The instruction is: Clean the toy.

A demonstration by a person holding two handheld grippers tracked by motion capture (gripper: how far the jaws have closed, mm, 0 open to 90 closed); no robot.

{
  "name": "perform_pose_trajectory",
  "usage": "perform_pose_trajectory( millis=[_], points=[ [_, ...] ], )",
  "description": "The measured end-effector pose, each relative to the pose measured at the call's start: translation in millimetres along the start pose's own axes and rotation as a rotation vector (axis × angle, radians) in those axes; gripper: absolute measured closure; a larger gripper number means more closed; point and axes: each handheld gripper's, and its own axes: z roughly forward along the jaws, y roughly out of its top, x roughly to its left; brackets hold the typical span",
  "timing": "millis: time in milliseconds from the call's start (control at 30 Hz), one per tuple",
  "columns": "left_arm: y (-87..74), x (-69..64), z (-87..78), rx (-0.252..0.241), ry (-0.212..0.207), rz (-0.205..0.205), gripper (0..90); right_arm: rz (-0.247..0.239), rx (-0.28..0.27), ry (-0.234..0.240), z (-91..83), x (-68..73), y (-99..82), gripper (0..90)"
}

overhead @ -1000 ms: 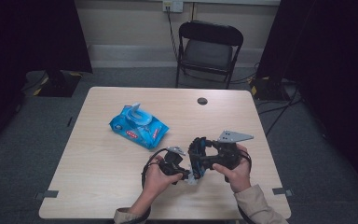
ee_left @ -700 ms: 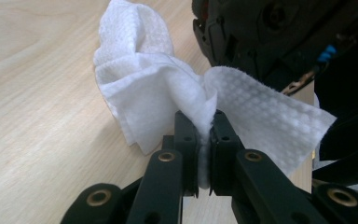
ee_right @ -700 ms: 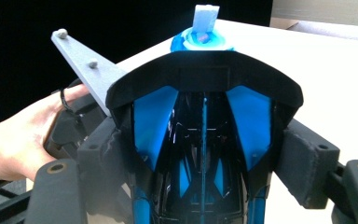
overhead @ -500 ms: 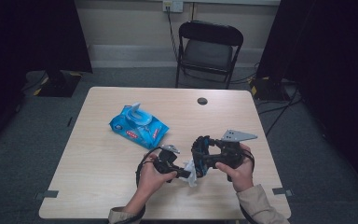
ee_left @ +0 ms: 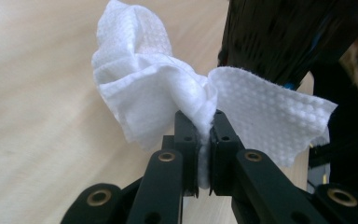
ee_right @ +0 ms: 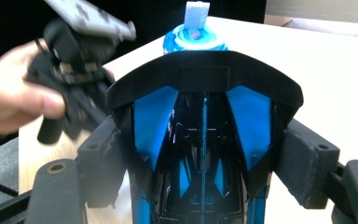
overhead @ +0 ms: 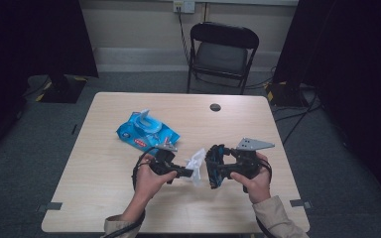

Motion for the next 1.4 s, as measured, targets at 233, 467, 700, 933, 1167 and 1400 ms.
perform_pose_trajectory(
  millis=[233,467,700,933,1167,1400],
  points=[
    [20.5,-3.8,-21.8,-0.067,0.010,0.022,84.5,-0.010,0.009,0.002,3.7,1.3,-1.1,25.4],
    [31.7,-10.1,-20.8,-0.090,-0.009,0.034,84.5,-0.014,0.026,0.010,8.3,4.0,-4.0,25.4],
    [38.2,-15.6,-11.4,-0.079,-0.022,0.046,84.5,-0.024,0.041,0.023,13.5,8.0,-5.3,25.4],
    [39.3,-20.1,-3.6,-0.061,-0.033,0.055,84.5,-0.029,0.046,0.026,14.6,9.9,-5.7,25.4],
    [39.4,-21.9,0.2,-0.043,-0.021,0.064,84.5,-0.026,0.044,0.021,14.5,9.9,-5.7,25.4],
    [34.1,-22.6,8.6,-0.013,-0.029,0.057,84.5,-0.026,0.031,0.013,13.1,9.7,-4.5,25.4]
  ],
)
